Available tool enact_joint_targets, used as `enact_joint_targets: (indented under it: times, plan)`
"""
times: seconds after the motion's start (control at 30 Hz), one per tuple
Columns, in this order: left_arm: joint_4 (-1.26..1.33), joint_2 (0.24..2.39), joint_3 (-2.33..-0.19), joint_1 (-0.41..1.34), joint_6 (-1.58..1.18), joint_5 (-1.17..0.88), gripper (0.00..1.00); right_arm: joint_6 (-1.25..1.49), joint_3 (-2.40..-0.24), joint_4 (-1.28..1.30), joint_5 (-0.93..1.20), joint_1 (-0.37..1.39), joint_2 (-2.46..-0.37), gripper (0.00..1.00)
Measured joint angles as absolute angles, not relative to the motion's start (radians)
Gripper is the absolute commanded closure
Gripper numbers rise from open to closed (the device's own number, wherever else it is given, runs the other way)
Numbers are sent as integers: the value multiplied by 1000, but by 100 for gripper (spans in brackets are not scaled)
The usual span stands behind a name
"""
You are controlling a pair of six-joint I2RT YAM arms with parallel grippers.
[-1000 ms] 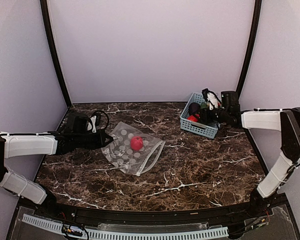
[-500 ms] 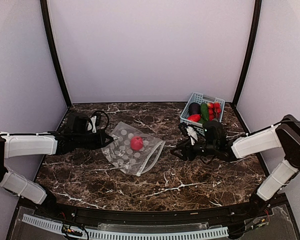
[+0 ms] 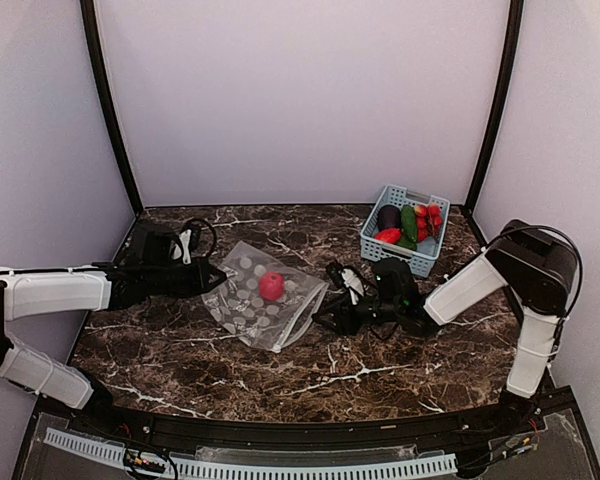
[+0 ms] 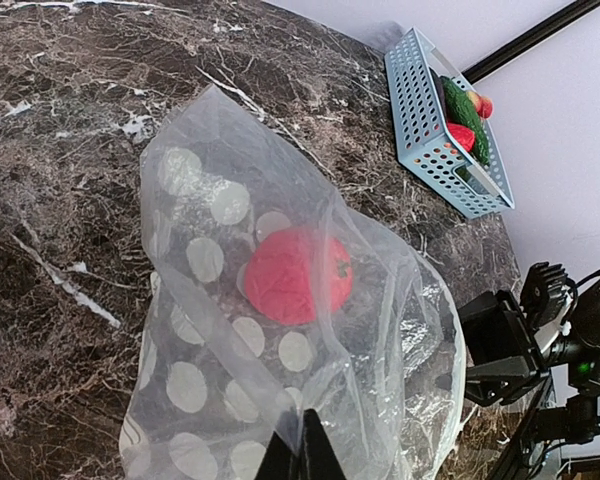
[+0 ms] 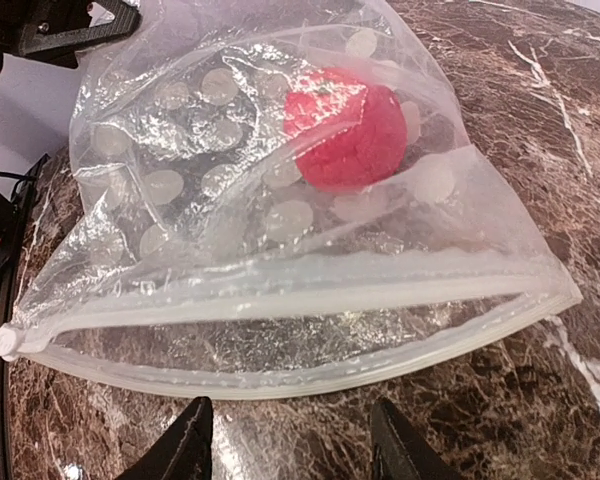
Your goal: Open the zip-top bag and remove the fake food
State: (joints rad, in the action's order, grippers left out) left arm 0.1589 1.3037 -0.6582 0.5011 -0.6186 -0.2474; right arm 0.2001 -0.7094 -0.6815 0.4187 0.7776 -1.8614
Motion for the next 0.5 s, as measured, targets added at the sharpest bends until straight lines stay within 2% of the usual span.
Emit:
enact_joint_targets:
  times: [0.5]
  plan:
    - [146,1288,-658,501,-634,-279,99,199,-901,-767,426,792,-2054,44]
